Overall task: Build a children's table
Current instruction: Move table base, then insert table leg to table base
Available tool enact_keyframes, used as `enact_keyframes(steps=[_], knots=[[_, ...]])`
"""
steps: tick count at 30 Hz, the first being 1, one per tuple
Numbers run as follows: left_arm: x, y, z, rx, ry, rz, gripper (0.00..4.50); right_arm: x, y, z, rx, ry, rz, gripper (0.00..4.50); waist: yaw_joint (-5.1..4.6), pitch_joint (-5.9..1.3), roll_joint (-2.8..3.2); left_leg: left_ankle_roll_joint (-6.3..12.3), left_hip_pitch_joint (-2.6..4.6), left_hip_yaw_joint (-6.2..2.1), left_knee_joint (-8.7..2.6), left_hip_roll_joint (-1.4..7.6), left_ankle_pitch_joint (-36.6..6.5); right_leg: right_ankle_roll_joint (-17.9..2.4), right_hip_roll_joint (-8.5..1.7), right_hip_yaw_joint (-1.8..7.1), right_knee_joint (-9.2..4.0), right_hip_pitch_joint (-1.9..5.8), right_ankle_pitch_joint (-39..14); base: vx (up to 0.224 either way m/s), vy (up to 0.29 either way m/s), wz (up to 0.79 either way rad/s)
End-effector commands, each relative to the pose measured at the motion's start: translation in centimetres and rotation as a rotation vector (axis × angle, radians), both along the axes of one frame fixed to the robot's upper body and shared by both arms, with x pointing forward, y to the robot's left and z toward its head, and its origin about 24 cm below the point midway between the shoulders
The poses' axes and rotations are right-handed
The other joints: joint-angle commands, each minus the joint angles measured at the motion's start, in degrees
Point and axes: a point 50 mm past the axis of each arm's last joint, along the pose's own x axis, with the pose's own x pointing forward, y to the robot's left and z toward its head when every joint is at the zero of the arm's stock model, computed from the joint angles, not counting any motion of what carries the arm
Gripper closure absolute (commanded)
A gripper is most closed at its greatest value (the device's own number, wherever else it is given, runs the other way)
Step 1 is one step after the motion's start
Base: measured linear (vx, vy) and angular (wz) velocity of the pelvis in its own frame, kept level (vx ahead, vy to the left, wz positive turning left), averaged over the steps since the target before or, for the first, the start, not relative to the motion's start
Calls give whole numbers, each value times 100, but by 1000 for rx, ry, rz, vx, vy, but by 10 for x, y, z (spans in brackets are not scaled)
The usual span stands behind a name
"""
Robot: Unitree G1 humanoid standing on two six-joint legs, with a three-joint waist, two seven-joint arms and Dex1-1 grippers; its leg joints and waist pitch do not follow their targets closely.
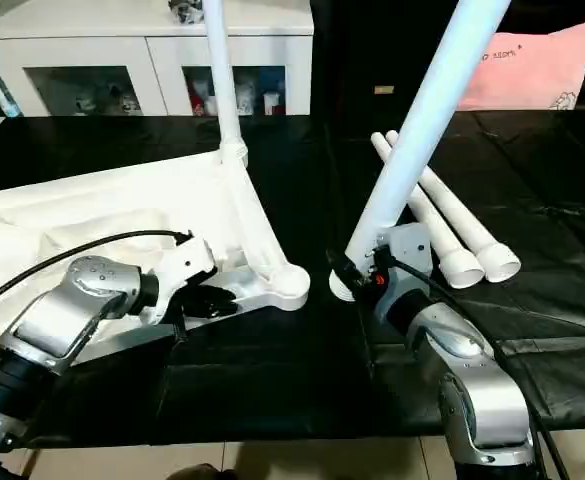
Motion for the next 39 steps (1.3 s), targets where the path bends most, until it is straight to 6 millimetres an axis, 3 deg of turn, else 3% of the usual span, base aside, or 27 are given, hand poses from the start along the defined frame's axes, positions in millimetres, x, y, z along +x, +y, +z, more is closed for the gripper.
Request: enact_keyframes(steps=[1, 6, 11, 13, 16, 20, 25, 29, 32, 39], knots=[[3, 6, 5, 5, -26, 17, 358, -1, -2, 4, 5, -24, -12, 254, 30, -376, -6, 178, 158, -281, -434, 622, -858, -1421, -655, 358, -389, 222, 35, 0, 0, 0], [4, 7, 7, -30, -22, 37, 355, -1, -2, 4, 7, -22, -13, 254, 39, -373, -15, 187, 162, -272, -430, 620, -872, -1426, -661, 358, -395, 216, -33, 0, 0, 0], [0, 1, 3, -38, 11, 19, 355, 0, -2, 4, 7, -21, -11, 254, 36, -375, 17, 149, 162, -278, -432, 620, -887, -1412, -653, 358, -389, 216, -46, 0, 0, 0], [-1, 1, 1, -27, 12, 16, 391, 0, -2, 4, 8, -22, -12, 254, 35, -382, 8, 175, 157, -281, -428, 618, -819, -1414, -653, 355, -381, 223, 74, 0, 0, 0], [-1, 2, 0, -17, 14, 17, 394, 0, -2, 4, 7, -21, -14, 254, 40, -382, 9, 211, 156, -278, -423, 617, -796, -1423, -655, 353, -380, 224, 118, 0, 0, 0], [-1, 3, -1, -5, 17, 12, 441, 0, -2, 4, 8, -21, -13, 254, 39, -377, 6, 163, 163, -279, -431, 621, -898, -1424, -655, 355, -389, 221, -13, 0, 0, 0], [-2, 2, -2, 1, 20, 7, 449, 0, -1, 3, 9, -21, -11, 254, 35, -381, 9, 158, 158, -283, -431, 620, -866, -1414, -650, 352, -381, 225, 33, 0, 0, 0], [-1, 2, -2, -2, 28, 18, 450, 0, -1, 3, 8, -21, -12, 254, 39, -385, 13, 183, 159, -278, -421, 617, -833, -1427, -656, 353, -379, 225, 72, 0, 0, 0], [0, 2, -1, -9, 34, 27, 395, 0, -2, 3, 7, -21, -13, 254, 38, -388, 14, 186, 162, -279, -421, 618, -825, -1434, -653, 350, -376, 225, 99, 0, 0, 0], [1, 2, 0, 7, 15, 13, 378, 0, -1, 4, 8, -22, -12, 254, 41, -386, 23, 191, 159, -283, -422, 619, -824, -1419, -648, 346, -376, 225, 71, 0, 0, 0]])
